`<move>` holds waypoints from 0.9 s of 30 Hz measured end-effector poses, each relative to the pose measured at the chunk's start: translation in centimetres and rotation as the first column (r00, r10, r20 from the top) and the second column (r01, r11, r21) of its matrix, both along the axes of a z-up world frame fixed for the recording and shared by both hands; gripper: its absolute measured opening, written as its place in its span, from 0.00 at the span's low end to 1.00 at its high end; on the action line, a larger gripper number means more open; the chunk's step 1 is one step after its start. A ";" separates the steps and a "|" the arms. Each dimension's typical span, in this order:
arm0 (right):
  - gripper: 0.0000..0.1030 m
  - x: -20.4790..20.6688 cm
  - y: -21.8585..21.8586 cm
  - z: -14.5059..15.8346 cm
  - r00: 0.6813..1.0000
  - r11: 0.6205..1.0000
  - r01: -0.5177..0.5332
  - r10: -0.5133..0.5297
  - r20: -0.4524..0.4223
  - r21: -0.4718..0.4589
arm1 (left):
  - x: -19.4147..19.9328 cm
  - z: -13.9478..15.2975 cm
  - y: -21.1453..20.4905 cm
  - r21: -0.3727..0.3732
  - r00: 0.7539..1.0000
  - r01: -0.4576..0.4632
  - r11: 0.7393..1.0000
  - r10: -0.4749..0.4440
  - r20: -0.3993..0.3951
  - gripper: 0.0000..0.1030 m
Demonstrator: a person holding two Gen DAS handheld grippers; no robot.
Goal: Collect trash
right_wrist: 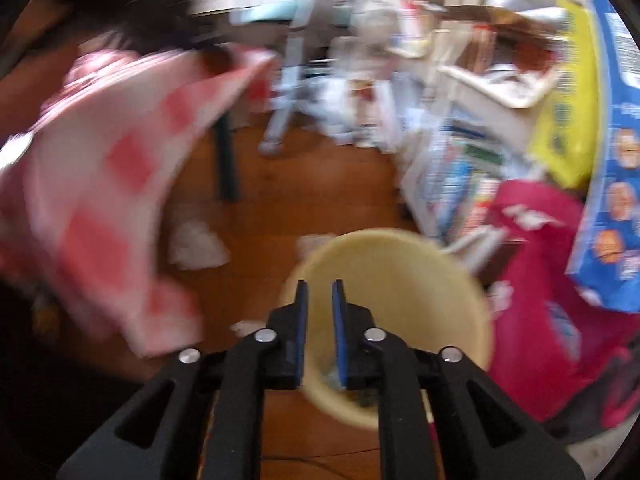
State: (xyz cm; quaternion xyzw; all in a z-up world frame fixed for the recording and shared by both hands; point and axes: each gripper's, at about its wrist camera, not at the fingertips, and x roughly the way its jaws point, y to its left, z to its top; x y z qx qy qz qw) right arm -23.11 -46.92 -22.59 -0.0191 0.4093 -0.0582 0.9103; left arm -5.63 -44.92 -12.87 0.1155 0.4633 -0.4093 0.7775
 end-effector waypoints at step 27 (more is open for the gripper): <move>0.65 27.3 -5.3 -23.4 0.890 0.936 0.341 -0.350 -0.292 -0.081 | 11.5 -0.9 -1.1 -0.238 0.992 -0.128 0.963 0.128 -0.017 0.45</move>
